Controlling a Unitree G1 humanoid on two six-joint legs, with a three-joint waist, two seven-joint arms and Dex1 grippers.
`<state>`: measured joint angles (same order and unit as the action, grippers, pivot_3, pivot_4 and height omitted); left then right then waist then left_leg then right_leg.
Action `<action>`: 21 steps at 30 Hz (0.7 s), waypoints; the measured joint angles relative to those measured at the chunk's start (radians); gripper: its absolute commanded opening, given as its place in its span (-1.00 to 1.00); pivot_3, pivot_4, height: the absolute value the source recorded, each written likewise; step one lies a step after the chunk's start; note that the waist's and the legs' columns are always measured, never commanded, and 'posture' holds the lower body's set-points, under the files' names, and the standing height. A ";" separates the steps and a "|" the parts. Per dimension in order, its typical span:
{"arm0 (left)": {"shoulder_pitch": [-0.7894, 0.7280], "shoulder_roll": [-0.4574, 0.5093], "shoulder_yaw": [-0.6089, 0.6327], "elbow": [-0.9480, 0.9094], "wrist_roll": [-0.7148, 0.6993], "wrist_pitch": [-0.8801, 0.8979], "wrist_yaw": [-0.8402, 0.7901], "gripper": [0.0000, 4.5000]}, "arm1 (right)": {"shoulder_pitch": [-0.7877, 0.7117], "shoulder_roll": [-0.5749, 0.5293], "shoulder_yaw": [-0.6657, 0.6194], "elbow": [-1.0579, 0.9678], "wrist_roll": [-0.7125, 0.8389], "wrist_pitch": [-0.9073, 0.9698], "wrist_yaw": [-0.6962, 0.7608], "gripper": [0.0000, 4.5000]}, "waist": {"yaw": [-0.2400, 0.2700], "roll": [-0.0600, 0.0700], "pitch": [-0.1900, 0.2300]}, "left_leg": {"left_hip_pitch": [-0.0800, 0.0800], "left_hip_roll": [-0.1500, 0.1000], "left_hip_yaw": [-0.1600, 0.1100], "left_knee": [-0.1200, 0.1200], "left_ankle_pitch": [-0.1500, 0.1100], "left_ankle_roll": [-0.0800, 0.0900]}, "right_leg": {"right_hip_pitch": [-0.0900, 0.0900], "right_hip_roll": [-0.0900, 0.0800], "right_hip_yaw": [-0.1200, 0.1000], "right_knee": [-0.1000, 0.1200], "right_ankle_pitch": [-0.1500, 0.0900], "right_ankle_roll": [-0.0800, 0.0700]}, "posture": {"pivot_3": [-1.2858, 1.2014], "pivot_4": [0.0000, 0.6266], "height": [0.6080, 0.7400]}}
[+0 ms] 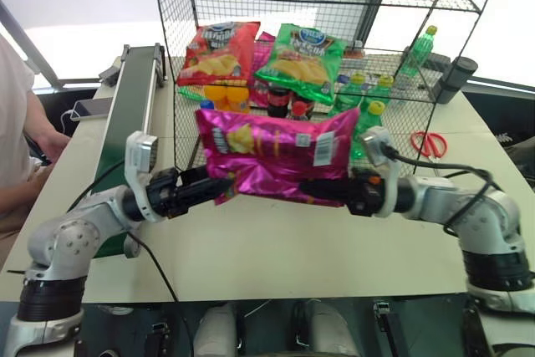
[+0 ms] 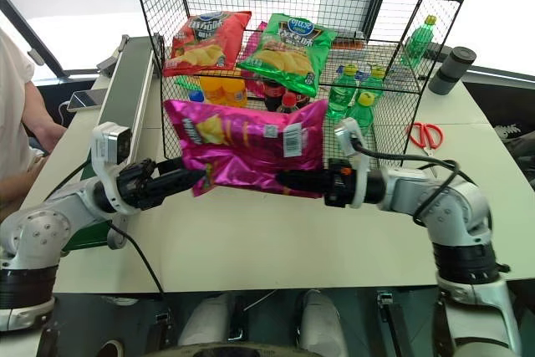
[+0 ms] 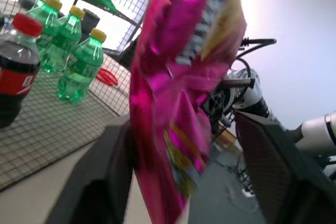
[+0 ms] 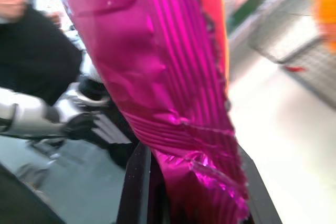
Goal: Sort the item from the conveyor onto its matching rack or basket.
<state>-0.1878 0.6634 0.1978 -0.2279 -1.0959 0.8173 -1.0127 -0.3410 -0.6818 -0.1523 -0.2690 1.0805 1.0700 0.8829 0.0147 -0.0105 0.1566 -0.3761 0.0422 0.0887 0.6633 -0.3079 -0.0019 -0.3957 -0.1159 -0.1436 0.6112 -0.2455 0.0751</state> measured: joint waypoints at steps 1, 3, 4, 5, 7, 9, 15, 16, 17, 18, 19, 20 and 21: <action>0.006 0.003 0.001 0.002 0.011 -0.003 -0.010 1.00 | 0.018 -0.015 -0.025 -0.013 0.000 -0.008 -0.001 -0.99 | -0.001 0.000 0.000 | 0.000 0.000 0.000 0.000 0.000 0.000 | 0.000 0.000 0.000 0.000 0.000 0.000 | 0.03 -0.52 1.00; 0.009 0.003 -0.008 0.005 0.050 -0.031 -0.024 1.00 | 0.061 -0.034 -0.078 -0.056 -0.002 -0.041 -0.004 -0.99 | -0.001 0.000 0.000 | 0.000 0.000 0.000 0.000 0.000 0.000 | 0.000 0.000 0.000 0.000 0.000 0.000 | 0.03 -0.52 1.00; 0.008 -0.001 -0.019 0.008 0.083 -0.059 -0.031 1.00 | 0.092 -0.038 -0.120 -0.089 -0.012 -0.075 -0.011 -0.99 | 0.000 0.000 0.000 | 0.000 0.000 0.000 0.000 0.000 0.000 | 0.000 0.000 0.000 0.000 0.000 0.000 | 0.03 -0.52 1.00; 0.006 -0.011 -0.028 0.012 0.121 -0.094 -0.032 1.00 | 0.122 -0.037 -0.165 -0.120 -0.025 -0.120 -0.020 -0.99 | 0.001 0.000 0.000 | 0.000 0.000 0.000 0.000 0.000 0.000 | 0.000 0.000 0.000 0.000 0.000 0.000 | 0.03 -0.52 1.00; -0.014 -0.060 -0.045 0.031 0.207 -0.189 -0.025 1.00 | 0.163 -0.029 -0.262 -0.175 -0.061 -0.222 -0.040 -0.99 | 0.002 0.000 0.000 | 0.000 0.000 0.000 0.000 0.000 0.000 | 0.000 -0.001 0.000 0.000 0.000 0.000 | 0.03 -0.52 1.00; -0.036 -0.101 -0.057 0.039 0.244 -0.241 -0.017 1.00 | 0.190 -0.021 -0.321 -0.222 -0.097 -0.305 -0.054 -0.99 | 0.002 -0.001 0.000 | 0.000 0.000 0.000 0.000 0.000 0.000 | 0.000 -0.001 0.000 -0.001 0.000 0.000 | 0.03 -0.52 1.00; -0.105 -0.197 -0.117 0.074 0.356 -0.377 -0.016 1.00 | 0.154 0.013 -0.393 -0.251 -0.300 -0.567 -0.189 -0.99 | -0.004 0.000 0.000 | 0.001 0.000 0.001 0.000 0.000 0.000 | 0.000 0.000 0.001 0.000 0.000 0.000 | 0.03 -0.52 1.00; -0.116 -0.205 -0.129 0.094 0.382 -0.403 -0.016 1.00 | 0.138 -0.003 -0.370 -0.234 -0.386 -0.639 -0.201 -0.99 | -0.003 0.000 0.000 | 0.001 0.000 0.002 0.000 0.000 0.000 | 0.000 0.001 0.001 0.001 0.000 0.000 | 0.03 -0.52 1.00; -0.126 -0.213 -0.137 0.108 0.399 -0.419 -0.015 1.00 | 0.128 -0.017 -0.353 -0.214 -0.456 -0.694 -0.208 -0.99 | -0.003 0.000 0.000 | 0.001 0.000 0.002 0.000 0.000 0.000 | 0.000 0.001 0.001 0.000 0.000 0.000 | 0.03 -0.52 1.00; -0.137 -0.225 -0.143 0.126 0.419 -0.440 -0.015 1.00 | 0.122 -0.044 -0.313 -0.173 -0.565 -0.787 -0.216 -0.99 | -0.002 0.000 0.000 | 0.001 0.000 0.002 0.000 0.000 0.000 | 0.000 0.001 0.001 0.000 0.000 0.000 | 0.03 -0.52 1.00; -0.147 -0.238 -0.148 0.139 0.436 -0.458 -0.014 1.00 | 0.118 -0.074 -0.273 -0.122 -0.668 -0.869 -0.226 -0.99 | -0.003 0.000 0.000 | 0.001 -0.001 0.002 0.000 0.000 0.000 | 0.000 0.001 0.001 0.000 0.000 0.000 | 0.03 -0.52 1.00; -0.155 -0.247 -0.152 0.152 0.453 -0.475 -0.012 1.00 | 0.116 -0.101 -0.225 -0.051 -0.790 -0.970 -0.248 -0.99 | -0.003 -0.001 0.000 | 0.001 -0.001 0.003 0.000 0.000 0.000 | 0.000 0.000 0.002 0.000 0.000 0.000 | 0.03 -0.52 1.00; -0.159 -0.254 -0.157 0.160 0.462 -0.487 -0.012 1.00 | 0.115 -0.114 -0.192 0.016 -0.884 -1.045 -0.270 -0.99 | -0.003 -0.001 0.000 | 0.001 -0.001 0.003 0.000 0.000 0.000 | 0.000 0.000 0.002 0.000 0.000 0.001 | 0.03 -0.52 1.00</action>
<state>-0.3467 0.4092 0.0407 -0.0679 -0.6339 0.3303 -1.0248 -0.2260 -0.7957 -0.3441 -0.2534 0.1963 0.0250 0.6131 0.0122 -0.0117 0.1566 -0.3752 0.0413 0.0917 0.6633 -0.3077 -0.0020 -0.3958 -0.1157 -0.1418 0.6112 -0.2458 0.0759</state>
